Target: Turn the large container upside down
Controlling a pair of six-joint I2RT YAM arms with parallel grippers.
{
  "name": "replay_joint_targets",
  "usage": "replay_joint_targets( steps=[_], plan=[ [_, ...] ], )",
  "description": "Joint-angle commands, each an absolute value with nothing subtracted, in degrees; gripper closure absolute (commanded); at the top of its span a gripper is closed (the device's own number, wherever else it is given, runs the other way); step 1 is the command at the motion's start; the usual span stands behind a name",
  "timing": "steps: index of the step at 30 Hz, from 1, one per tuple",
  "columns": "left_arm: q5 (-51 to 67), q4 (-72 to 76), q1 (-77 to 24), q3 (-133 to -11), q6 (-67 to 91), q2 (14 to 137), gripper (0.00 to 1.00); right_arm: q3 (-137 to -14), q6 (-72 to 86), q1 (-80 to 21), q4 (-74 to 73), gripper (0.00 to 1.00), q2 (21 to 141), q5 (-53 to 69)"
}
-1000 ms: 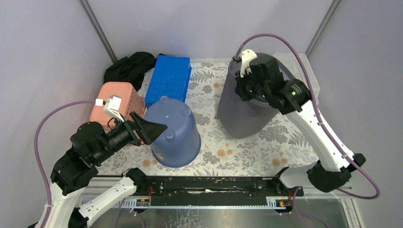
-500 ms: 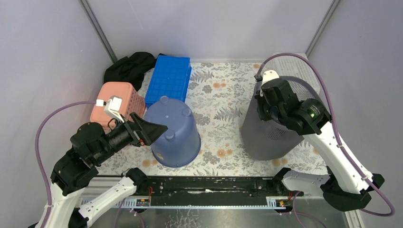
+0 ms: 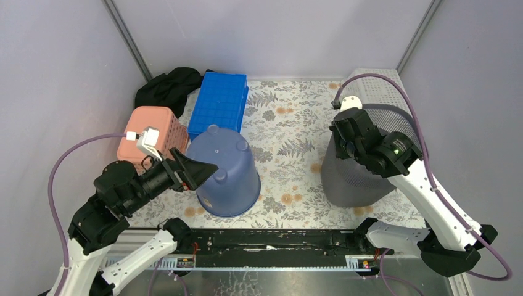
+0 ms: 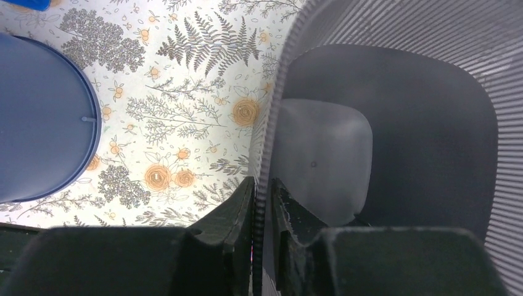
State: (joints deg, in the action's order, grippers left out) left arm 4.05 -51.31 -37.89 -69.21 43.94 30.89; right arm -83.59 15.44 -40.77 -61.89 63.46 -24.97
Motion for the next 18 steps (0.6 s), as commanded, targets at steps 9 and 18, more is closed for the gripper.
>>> replay_joint_targets(
  steps=[9,18],
  plan=[
    [3.2,-49.0,-38.2,-68.5,43.5,30.1,0.00,-84.2,16.9,-41.2,-58.2,0.54,62.6,-24.6],
    [3.0,-49.0,-38.2,-68.4,43.3,30.5,0.00,-90.4,15.4,-41.2,-57.8,0.40,64.3,-20.4]
  ],
)
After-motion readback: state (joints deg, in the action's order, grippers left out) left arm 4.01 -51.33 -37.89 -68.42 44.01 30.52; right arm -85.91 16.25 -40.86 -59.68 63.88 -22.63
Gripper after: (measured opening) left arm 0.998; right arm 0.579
